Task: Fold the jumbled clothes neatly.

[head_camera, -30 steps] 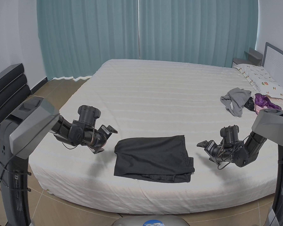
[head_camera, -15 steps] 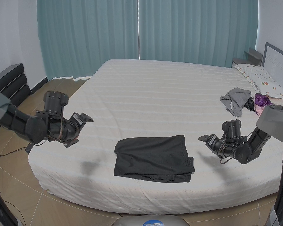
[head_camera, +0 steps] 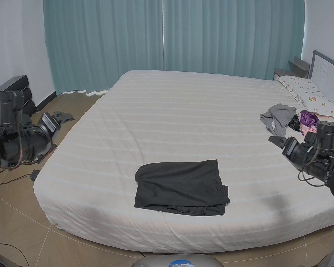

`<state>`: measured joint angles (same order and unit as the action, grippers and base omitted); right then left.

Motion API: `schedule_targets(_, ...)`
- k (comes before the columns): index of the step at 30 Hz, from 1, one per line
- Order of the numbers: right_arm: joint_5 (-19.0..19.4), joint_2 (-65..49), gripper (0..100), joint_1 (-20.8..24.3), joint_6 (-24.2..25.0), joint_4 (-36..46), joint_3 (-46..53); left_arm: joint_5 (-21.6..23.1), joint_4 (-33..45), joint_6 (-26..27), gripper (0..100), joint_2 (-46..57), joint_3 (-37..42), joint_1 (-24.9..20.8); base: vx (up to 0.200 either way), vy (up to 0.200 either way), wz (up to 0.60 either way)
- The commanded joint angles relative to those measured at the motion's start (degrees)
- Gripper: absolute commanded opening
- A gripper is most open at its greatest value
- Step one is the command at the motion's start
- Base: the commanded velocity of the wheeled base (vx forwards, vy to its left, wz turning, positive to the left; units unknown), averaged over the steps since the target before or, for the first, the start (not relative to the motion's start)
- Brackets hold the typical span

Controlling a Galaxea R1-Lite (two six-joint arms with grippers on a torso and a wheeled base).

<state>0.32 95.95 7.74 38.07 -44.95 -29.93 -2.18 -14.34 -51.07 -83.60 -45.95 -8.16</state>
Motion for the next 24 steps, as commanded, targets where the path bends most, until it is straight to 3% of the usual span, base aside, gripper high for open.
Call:
schedule_targets(1,1.18,-30.56,100,-5.81,-9.68,0.56,15.43,-3.53,0.1,9.76,100,24.89,10.26,0.42,0.0,0.0,0.0)
schedule_targets(7,5.92,-43.57,100,-11.34,-15.83,3.29,22.28,-9.33,0.27,19.78,100,37.46,16.77,0.33,0.0,0.0,0.0)
schedule_targets(14,7.33,-57.98,100,-11.43,-21.55,12.78,23.25,-10.74,7.66,24.79,100,46.78,17.56,0.42,0.0,0.0,0.0)
schedule_targets(20,7.68,-79.08,100,-8.62,-25.24,45.56,10.42,-10.91,14.69,27.42,100,56.18,17.65,0.68,0.0,0.0,0.0)
schedule_targets(24,7.33,-87.08,100,-4.31,-29.37,60.59,2.77,-11.0,19.17,30.06,100,61.98,17.56,1.12,0.0,0.0,0.0)
